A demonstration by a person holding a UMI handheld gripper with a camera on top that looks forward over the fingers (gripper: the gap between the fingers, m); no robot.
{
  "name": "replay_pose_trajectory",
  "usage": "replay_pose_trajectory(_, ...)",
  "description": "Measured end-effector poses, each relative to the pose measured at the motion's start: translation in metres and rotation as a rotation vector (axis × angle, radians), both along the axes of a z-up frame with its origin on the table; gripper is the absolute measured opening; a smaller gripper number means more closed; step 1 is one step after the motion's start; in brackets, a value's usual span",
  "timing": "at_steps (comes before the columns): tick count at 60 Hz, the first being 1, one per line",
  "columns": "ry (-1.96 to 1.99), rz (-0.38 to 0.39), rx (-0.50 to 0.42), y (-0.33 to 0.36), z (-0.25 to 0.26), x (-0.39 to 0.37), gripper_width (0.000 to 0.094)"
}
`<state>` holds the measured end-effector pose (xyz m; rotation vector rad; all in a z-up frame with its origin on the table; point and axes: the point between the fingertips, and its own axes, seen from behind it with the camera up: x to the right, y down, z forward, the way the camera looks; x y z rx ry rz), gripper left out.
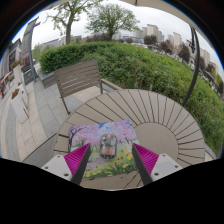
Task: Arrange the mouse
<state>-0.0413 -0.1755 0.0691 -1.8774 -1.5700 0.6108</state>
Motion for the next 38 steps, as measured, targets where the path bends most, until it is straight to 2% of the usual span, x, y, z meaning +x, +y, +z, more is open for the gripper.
replay_pose_trajectory(7,-0.023,-0.025,0.002,-0.003,0.067,0.057,0.0847)
replay_pose_trajectory(14,-0.016,-0.031,0.042,-0.003,0.119,0.112,0.0848)
replay_pose_trajectory(22,-0.014,-0.028,0.064,-0.005,0.143,0.151,0.0846)
replay_pose_trajectory(38,-0.008,-0.082,0.061,0.002,0.145,0.175,0.0847)
